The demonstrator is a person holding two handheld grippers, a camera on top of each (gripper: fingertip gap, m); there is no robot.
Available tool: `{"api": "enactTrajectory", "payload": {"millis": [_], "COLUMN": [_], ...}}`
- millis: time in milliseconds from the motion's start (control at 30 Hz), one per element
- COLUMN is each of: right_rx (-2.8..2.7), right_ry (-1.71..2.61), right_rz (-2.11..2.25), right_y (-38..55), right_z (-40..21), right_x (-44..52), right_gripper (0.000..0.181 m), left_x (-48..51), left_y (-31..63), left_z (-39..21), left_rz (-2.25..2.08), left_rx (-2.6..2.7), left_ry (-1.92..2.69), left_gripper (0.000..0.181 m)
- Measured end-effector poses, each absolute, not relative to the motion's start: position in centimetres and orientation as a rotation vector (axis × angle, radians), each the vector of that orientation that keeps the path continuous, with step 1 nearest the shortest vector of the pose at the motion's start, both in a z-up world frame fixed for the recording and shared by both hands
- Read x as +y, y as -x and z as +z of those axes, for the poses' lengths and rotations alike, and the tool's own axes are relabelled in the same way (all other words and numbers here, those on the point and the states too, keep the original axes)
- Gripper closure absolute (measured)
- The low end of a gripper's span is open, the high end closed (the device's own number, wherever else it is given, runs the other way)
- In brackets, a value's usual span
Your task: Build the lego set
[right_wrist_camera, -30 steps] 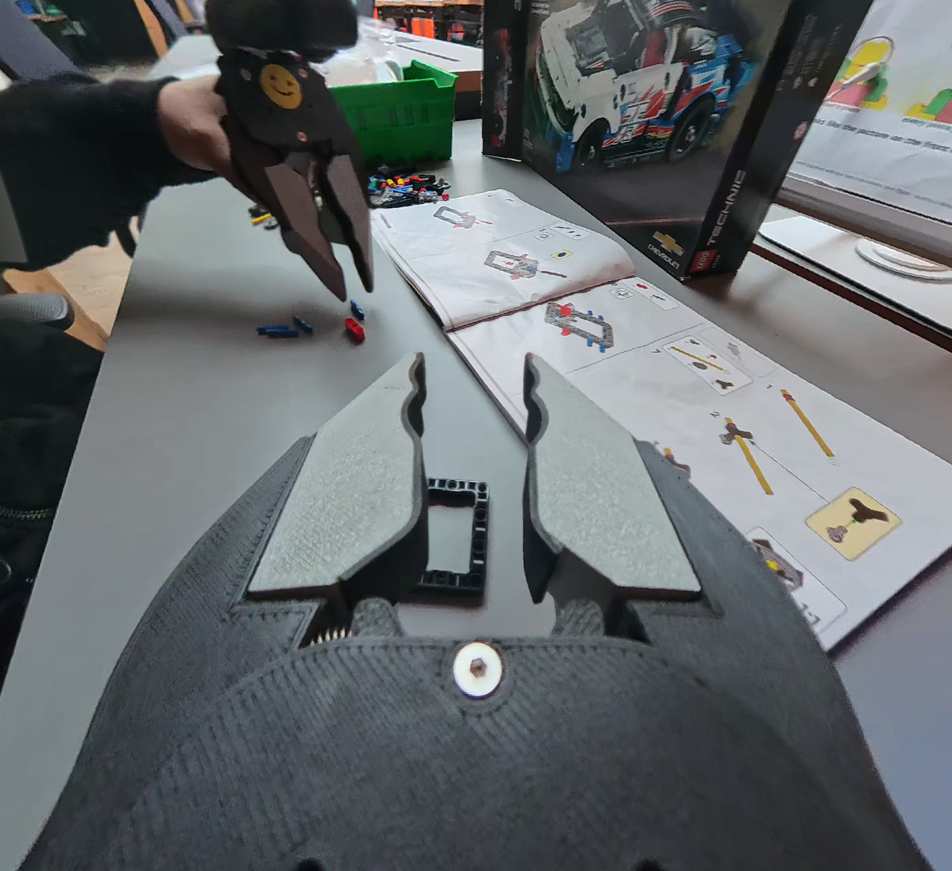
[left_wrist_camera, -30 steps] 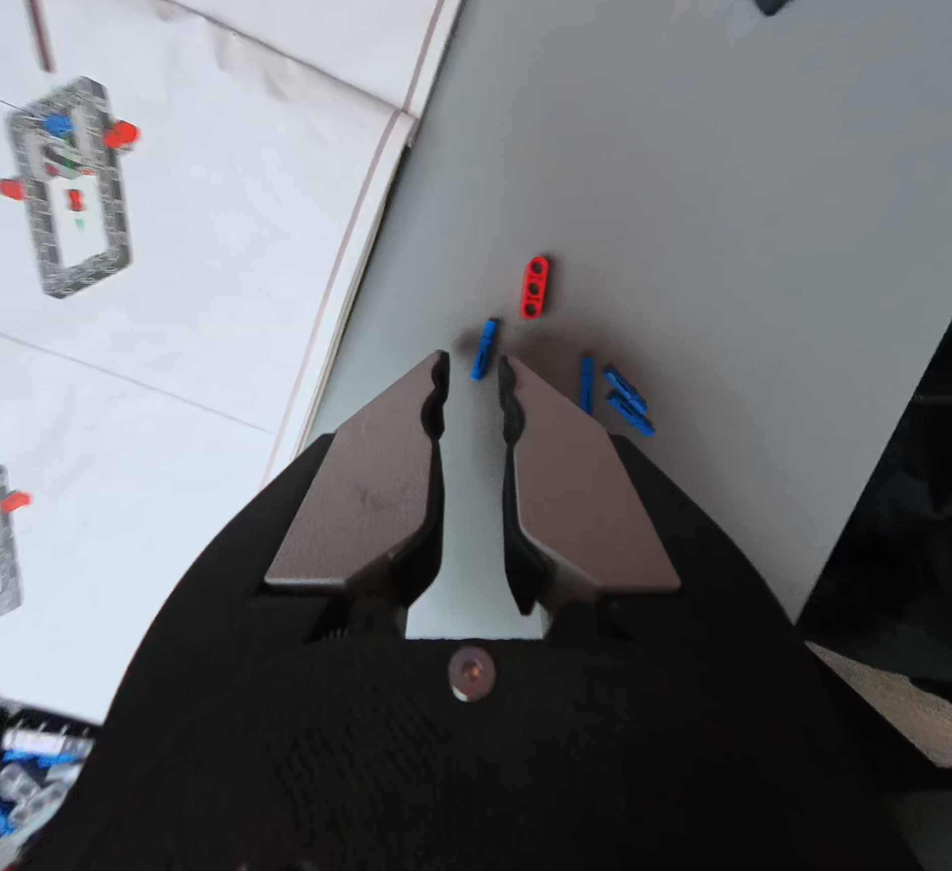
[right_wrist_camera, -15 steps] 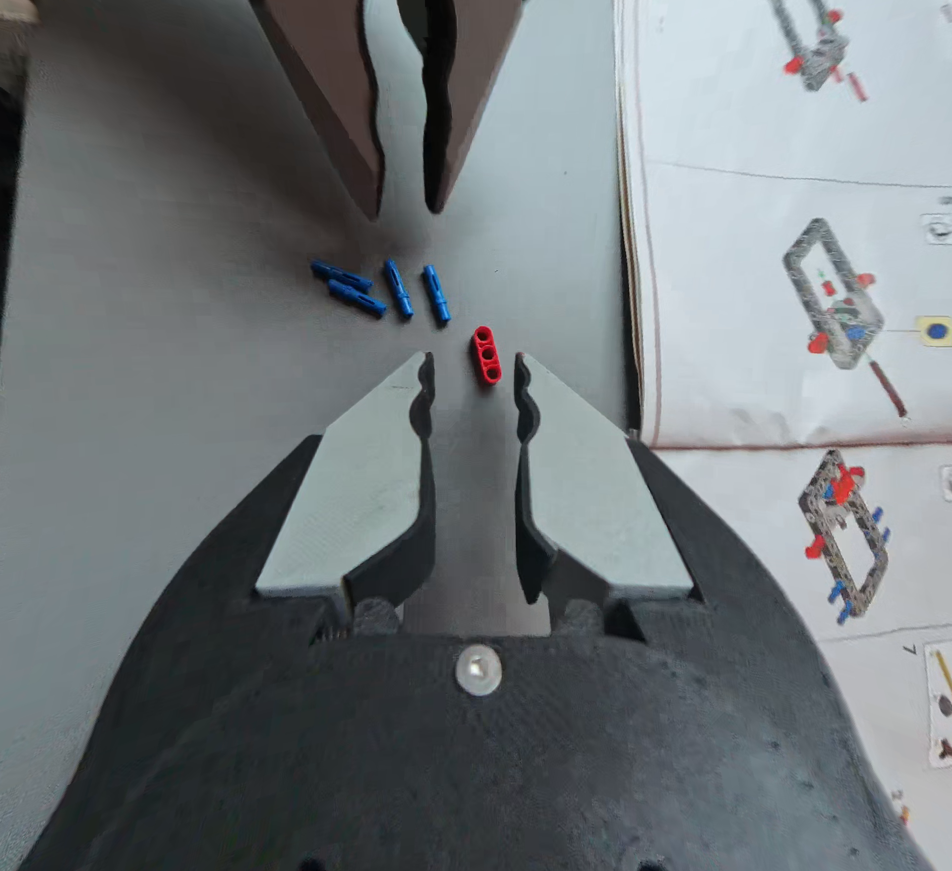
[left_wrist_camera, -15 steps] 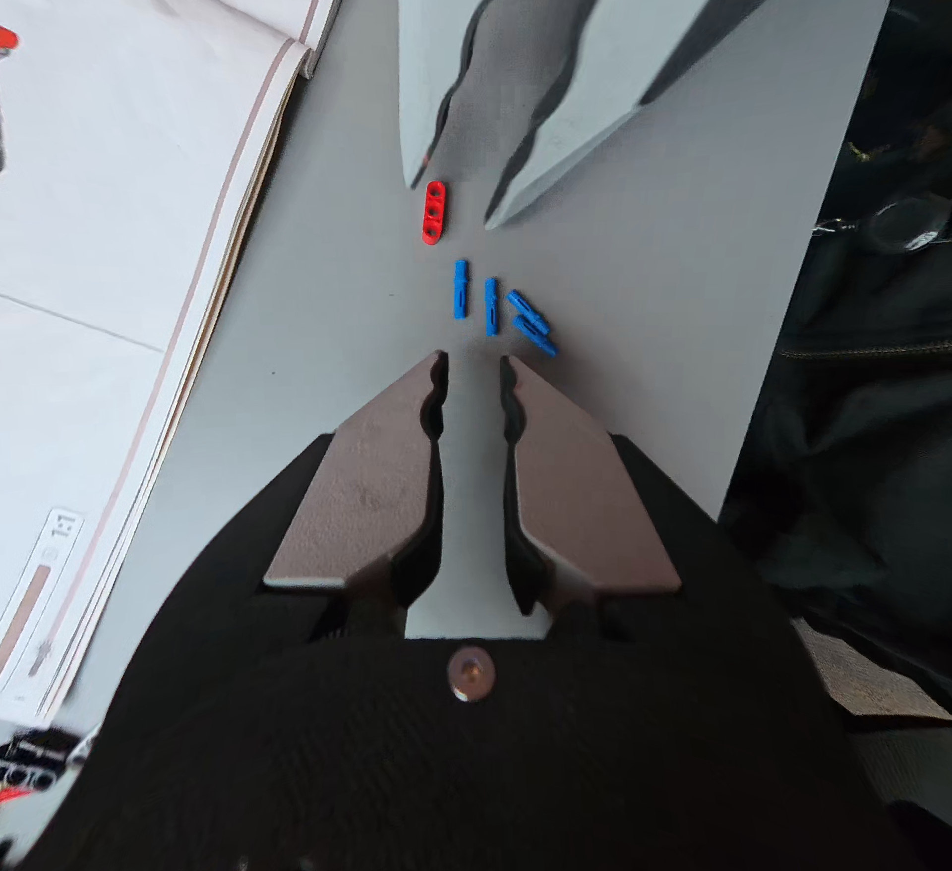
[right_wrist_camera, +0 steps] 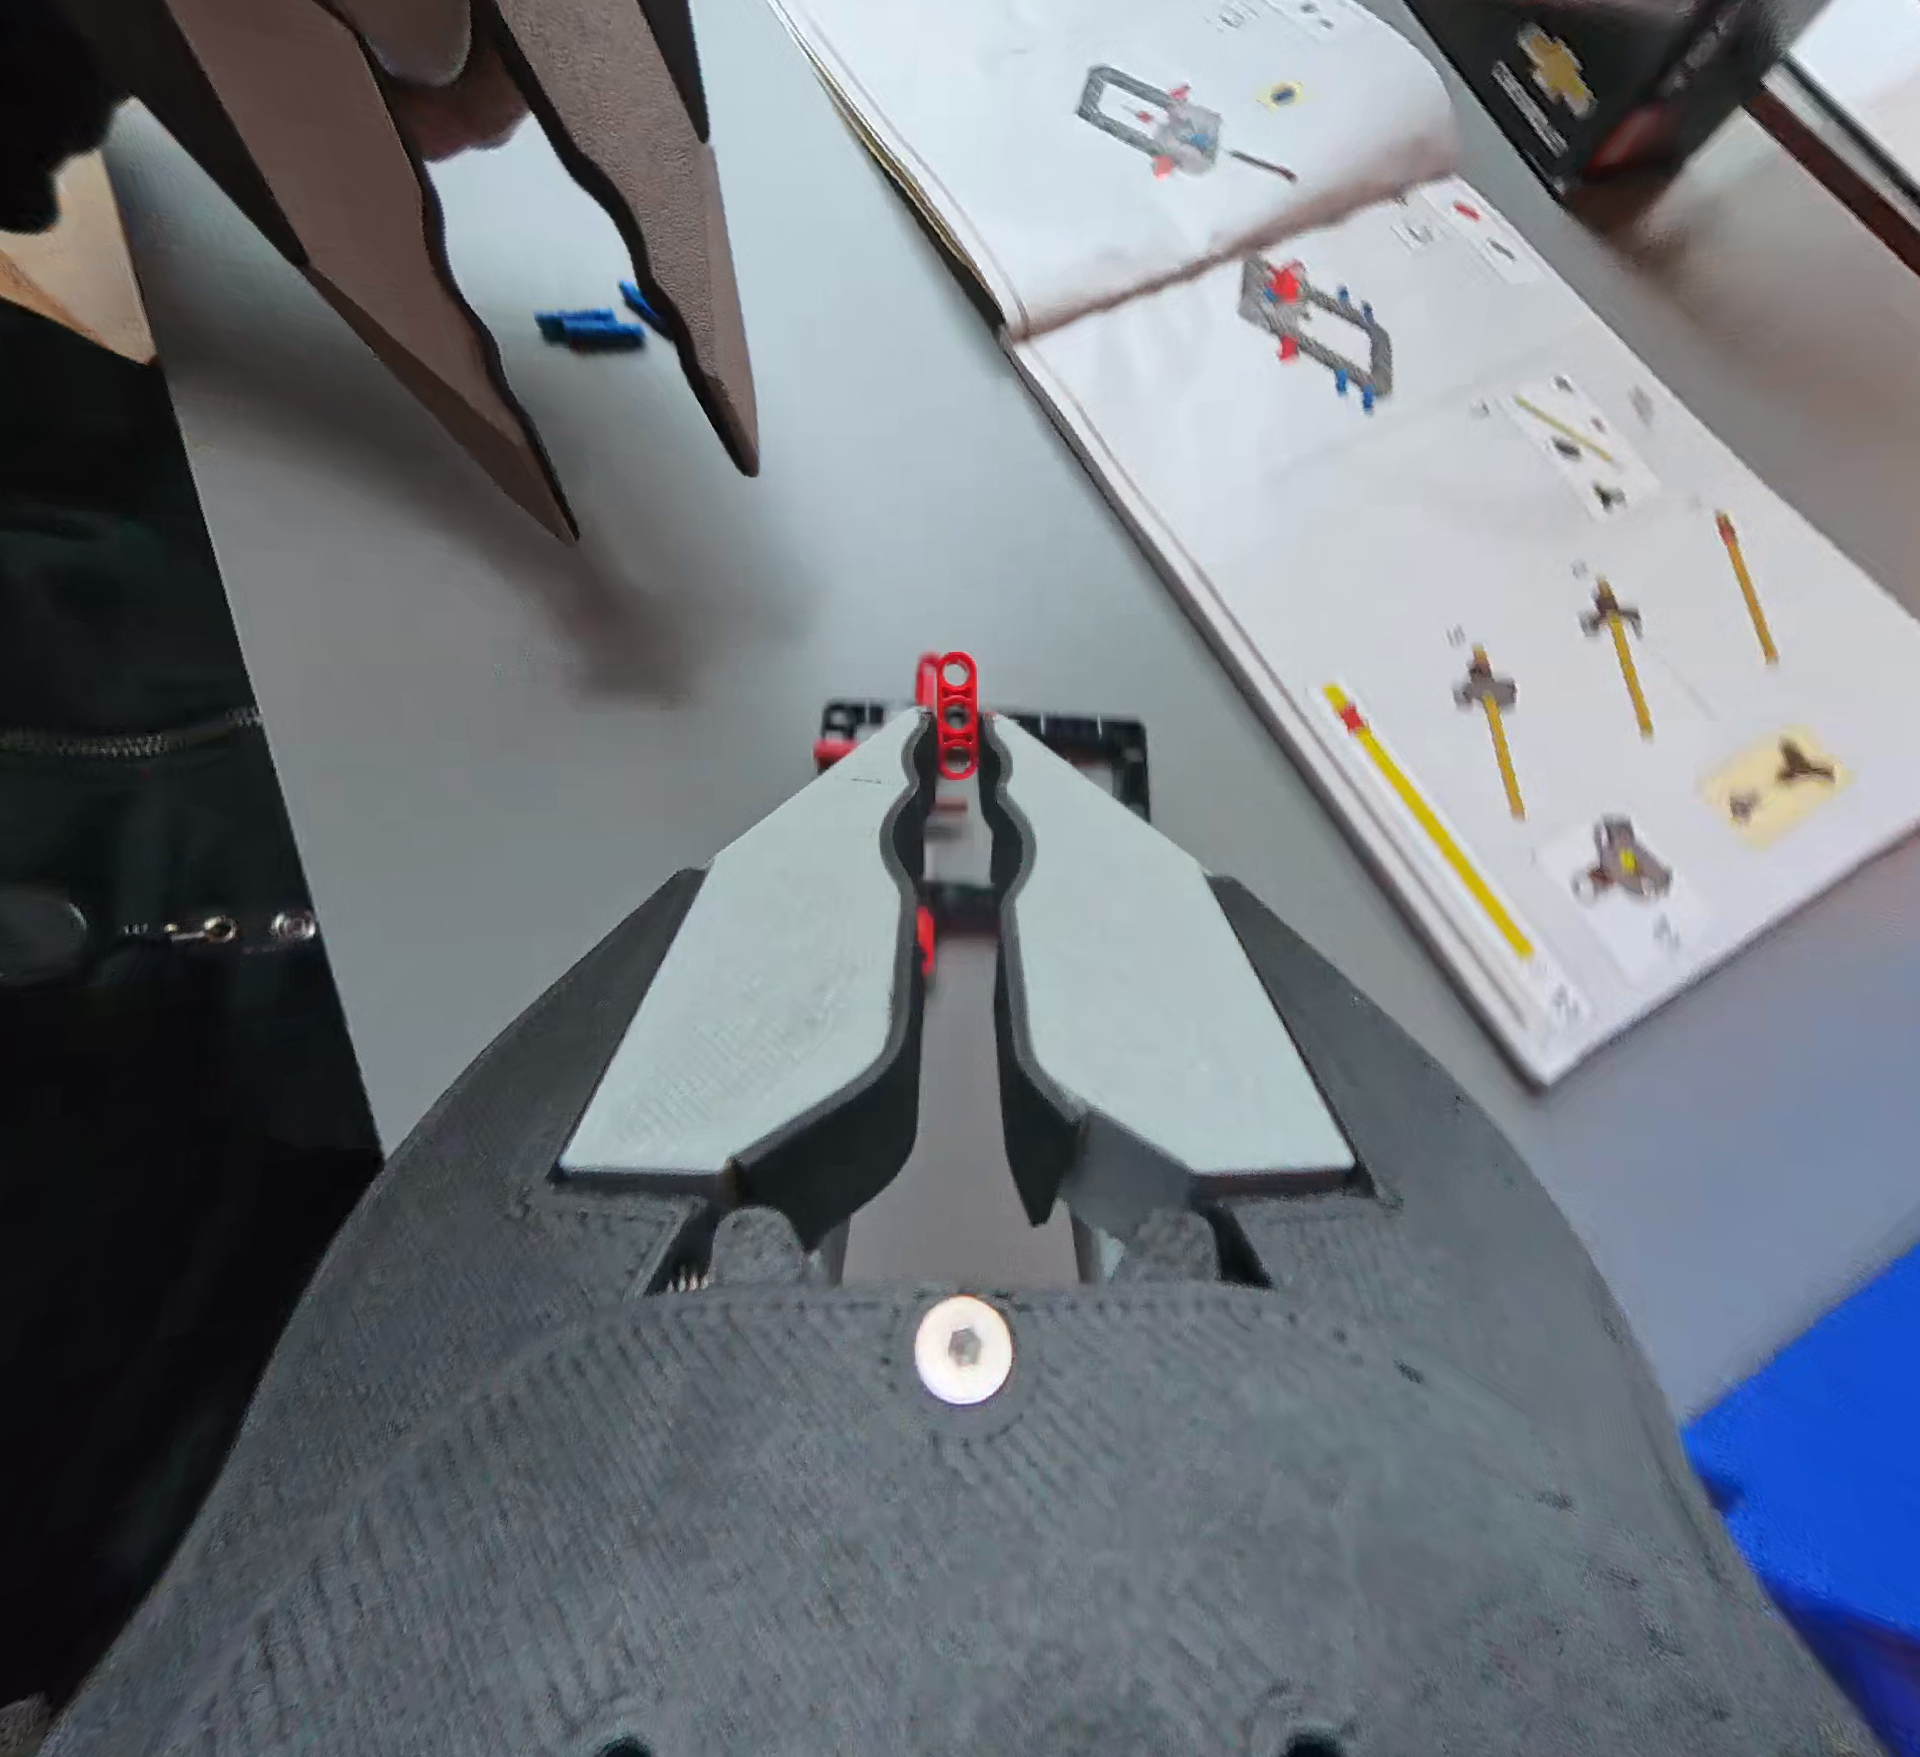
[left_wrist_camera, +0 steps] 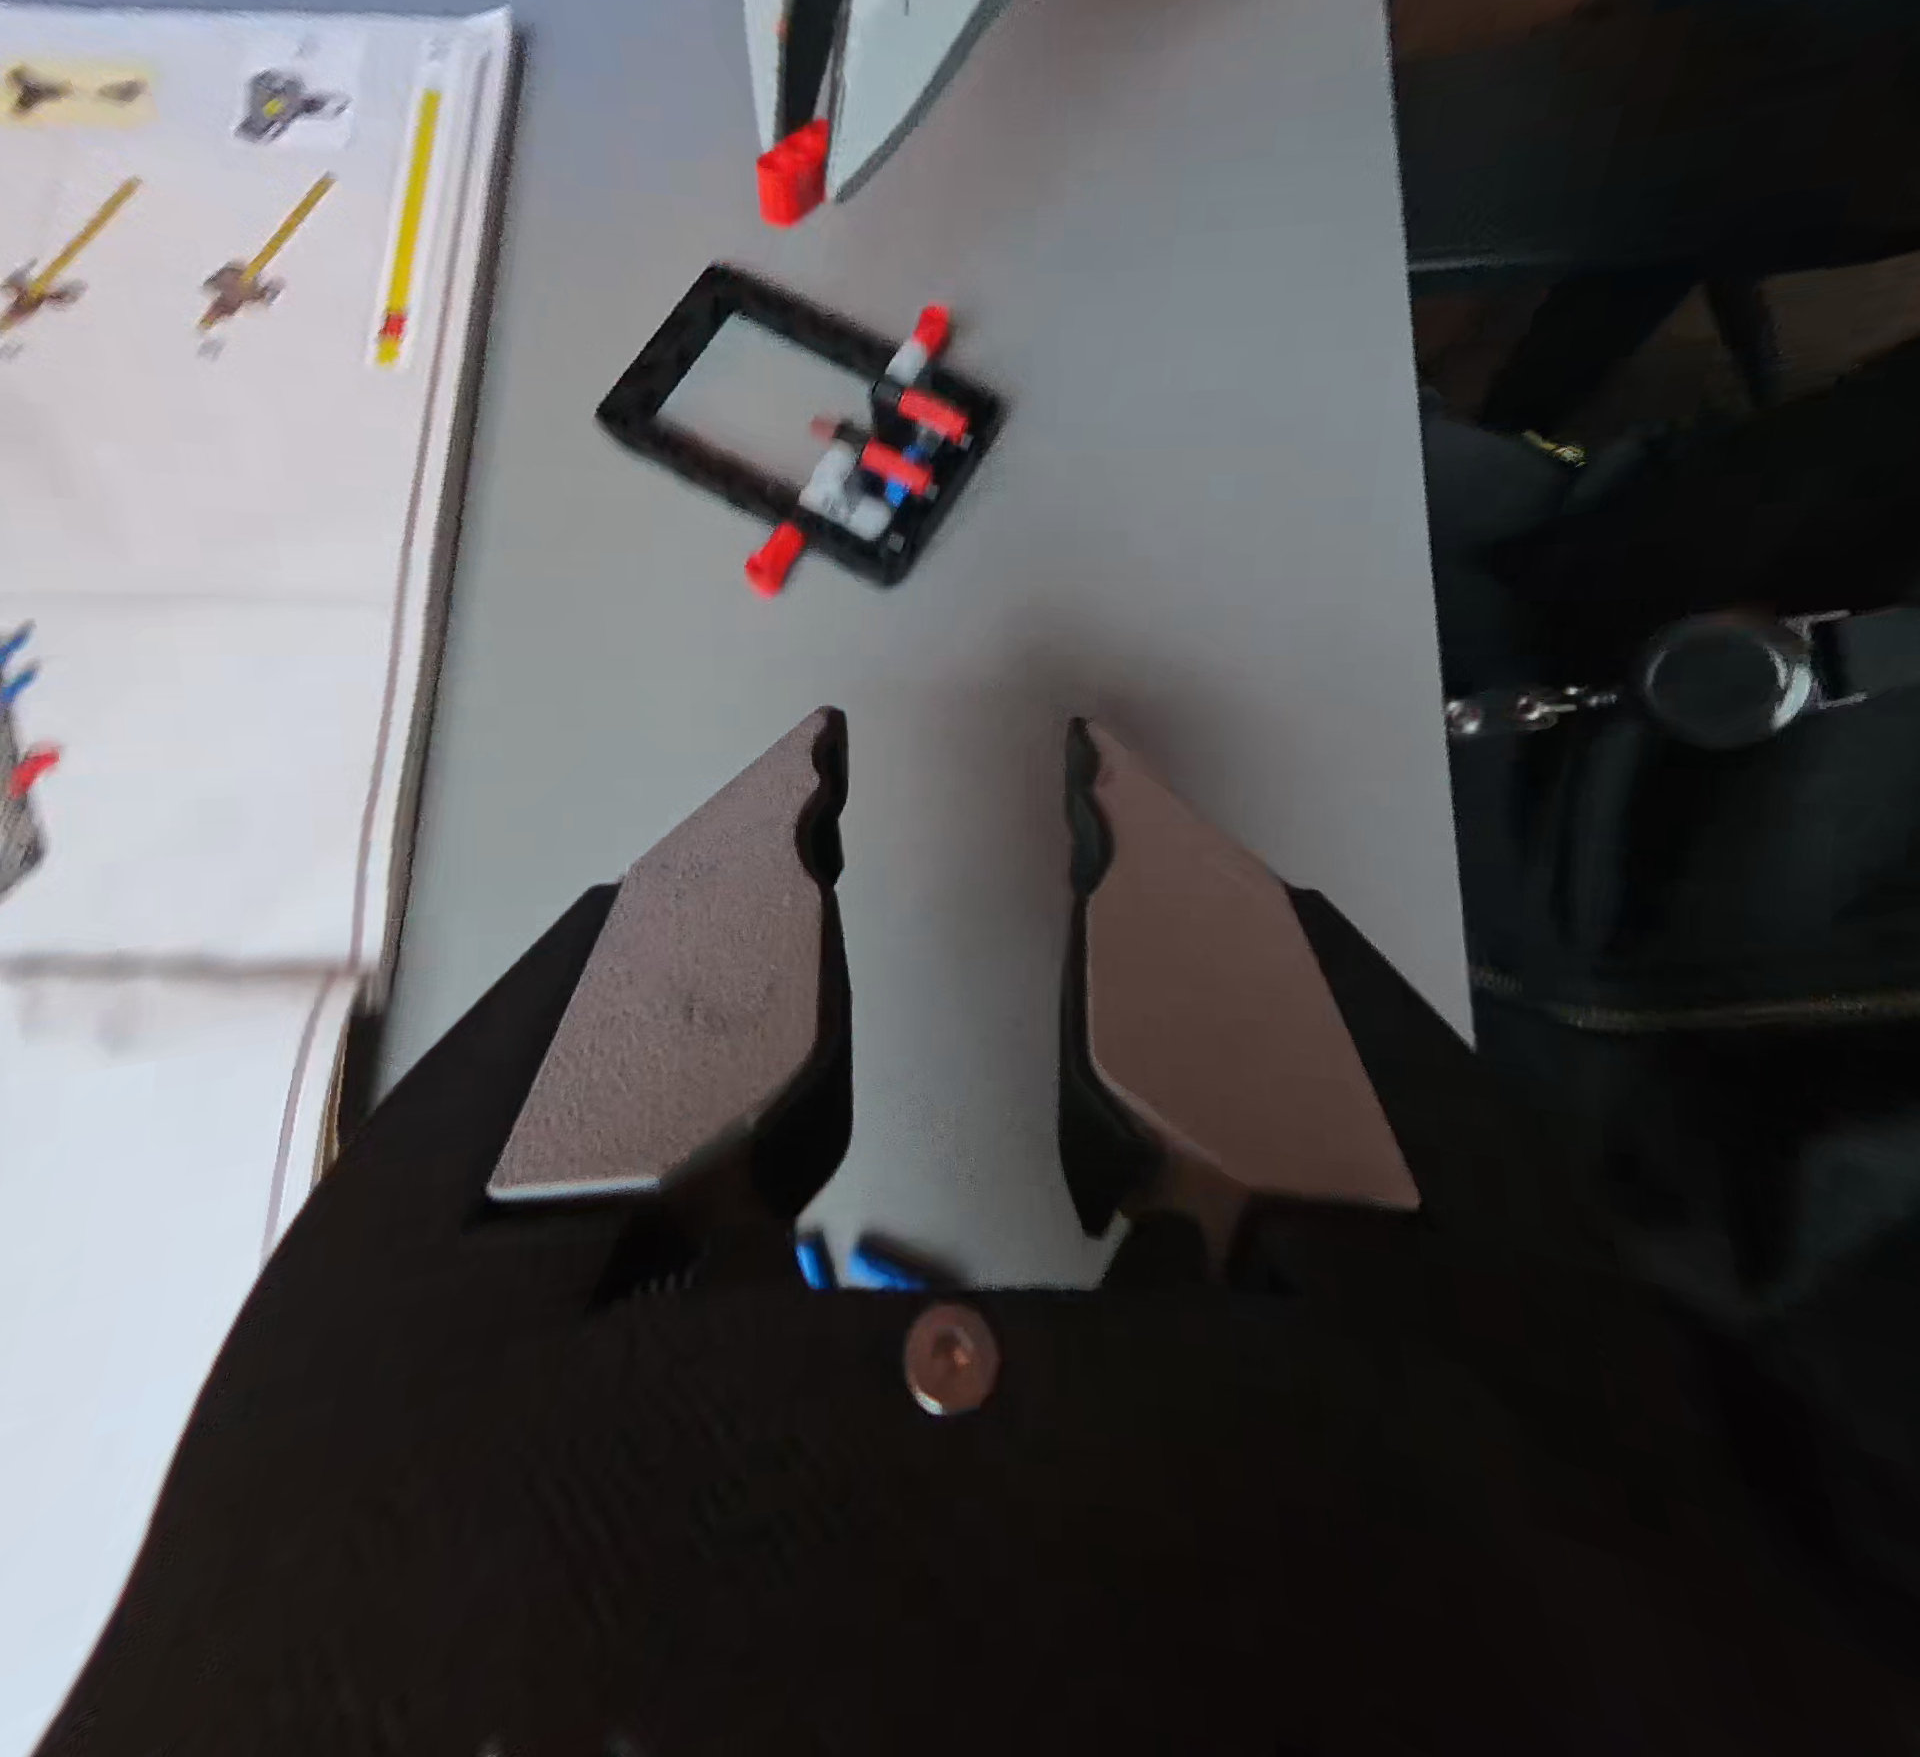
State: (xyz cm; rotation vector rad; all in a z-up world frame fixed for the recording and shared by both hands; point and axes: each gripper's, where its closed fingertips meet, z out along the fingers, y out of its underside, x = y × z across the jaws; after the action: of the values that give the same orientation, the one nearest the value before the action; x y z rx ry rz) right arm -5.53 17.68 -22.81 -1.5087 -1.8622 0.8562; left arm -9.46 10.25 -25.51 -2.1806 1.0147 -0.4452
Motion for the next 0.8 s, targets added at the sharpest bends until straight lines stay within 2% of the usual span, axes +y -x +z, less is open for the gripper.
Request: {"api": "enactTrajectory", "payload": {"millis": [100,267,333,533,600,800], "right_rx": [-1.8,-1.794,-1.788,-1.755,-1.75,-1.699], "right_ry": [1.545,1.396,1.324,1.15,1.139,1.139], "right_rz": [0.879,0.862,0.796,0.554,0.509,0.477], "right_y": [2.3,0.2,0.1,0.2,0.1,-0.6], "right_z": [-24.1,-24.8,-24.9,-25.1,-25.2,-24.0], "right_x": [18.4,17.1,16.8,16.9,17.1,17.1], "right_gripper": [0.177,0.177,0.177,0.177,0.177,0.177], "left_x": [12.4,14.7,15.1,14.0,13.1,8.4], "left_y": [6.6,6.3,6.5,5.6,5.1,1.2], "left_z": [-25.5,-27.4,-28.1,-28.5,-28.3,-27.3], "left_rz": [-0.491,-0.379,-0.375,-0.494,-0.546,-0.813], "left_rx": [1.174,1.405,1.399,1.232,1.114,0.912], "left_ry": [2.158,2.204,2.247,2.337,2.392,2.345], "left_gripper": [0.131,0.136,0.144,0.148,0.14,0.14]}}
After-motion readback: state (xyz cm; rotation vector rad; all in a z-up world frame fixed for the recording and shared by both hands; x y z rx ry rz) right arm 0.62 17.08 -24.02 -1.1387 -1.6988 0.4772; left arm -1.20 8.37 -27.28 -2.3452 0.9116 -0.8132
